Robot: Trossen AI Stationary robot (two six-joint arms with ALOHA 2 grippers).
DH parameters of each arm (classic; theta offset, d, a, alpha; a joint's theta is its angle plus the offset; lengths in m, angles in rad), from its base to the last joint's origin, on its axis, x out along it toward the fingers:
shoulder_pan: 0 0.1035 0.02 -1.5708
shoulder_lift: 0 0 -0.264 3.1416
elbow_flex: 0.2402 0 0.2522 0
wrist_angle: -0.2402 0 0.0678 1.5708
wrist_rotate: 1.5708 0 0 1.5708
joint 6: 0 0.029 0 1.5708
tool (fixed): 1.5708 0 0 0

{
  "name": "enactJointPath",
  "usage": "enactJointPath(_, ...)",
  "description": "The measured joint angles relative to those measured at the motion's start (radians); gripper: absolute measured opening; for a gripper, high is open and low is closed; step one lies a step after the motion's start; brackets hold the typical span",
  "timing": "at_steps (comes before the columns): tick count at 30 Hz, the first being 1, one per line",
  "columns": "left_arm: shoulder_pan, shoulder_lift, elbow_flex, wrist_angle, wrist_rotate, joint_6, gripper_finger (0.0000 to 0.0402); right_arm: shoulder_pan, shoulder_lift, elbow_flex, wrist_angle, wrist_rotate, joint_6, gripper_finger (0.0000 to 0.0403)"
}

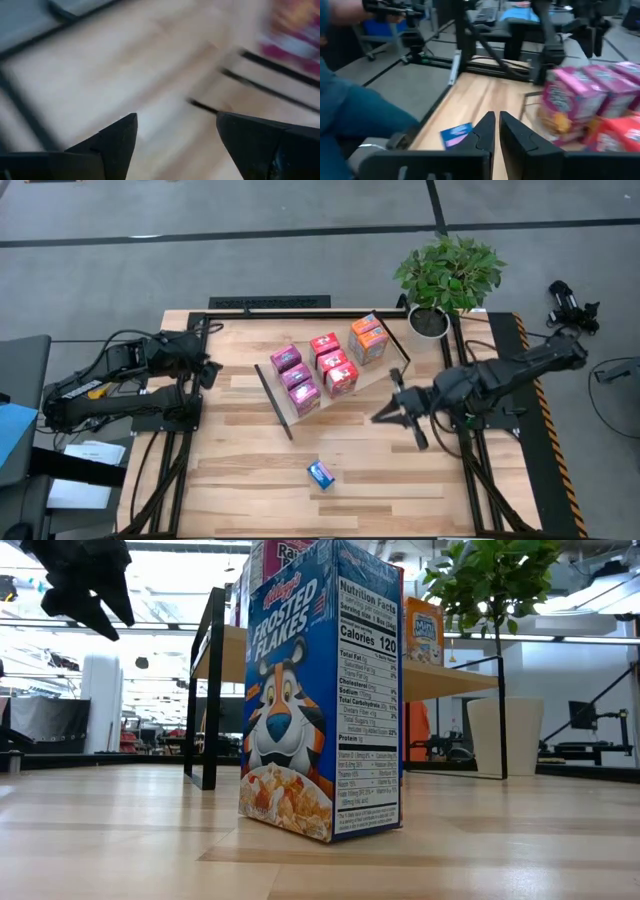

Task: Stack cereal on shelf
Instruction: Put the blue cereal box aligned with the other orange cereal boxes on the shelf

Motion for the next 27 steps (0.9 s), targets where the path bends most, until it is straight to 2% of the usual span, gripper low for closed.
enactJointPath(3, -0.019, 0.0, 0.0, -0.024, 0.216, -0.021, 0.0242, 0.055, 0.017, 0.0, -0.019, 0.074, 0.02, 0.0037)
enactJointPath(6, -0.074, 0.0, 0.0, -0.083, 0.412, -0.116, 0.021, 0.102, 0.023, 0.0, -0.047, 0.161, 0.032, 0.0024)
enactJointPath(7, -0.1, -0.001, 0.0, -0.105, 0.448, -0.164, 0.0199, 0.116, 0.023, 0.0, -0.049, 0.183, 0.032, 0.002)
enactJointPath(9, -0.169, -0.007, 0.0, -0.137, 0.452, -0.246, 0.0175, 0.137, 0.022, 0.0, -0.058, 0.224, 0.032, 0.0017)
enactJointPath(13, -0.334, 0.007, -0.001, -0.076, 0.312, -0.372, 0.0124, 0.155, 0.022, 0.0, -0.089, 0.29, 0.032, 0.0023)
enactJointPath(17, -0.524, 0.064, -0.054, 0.21, 0.223, -0.424, 0.0065, 0.149, 0.022, 0.0, -0.11, 0.311, 0.034, 0.0037)
enactJointPath(20, -0.68, 0.162, -0.091, 0.435, 0.14, -0.425, 0.0017, 0.145, 0.022, 0.0, -0.119, 0.309, 0.057, 0.0038)
enactJointPath(27, -0.996, 0.497, -0.109, 0.633, -0.181, -0.539, 0.0001, 0.171, 0.022, 0.0, -0.125, 0.308, 0.066, 0.002)
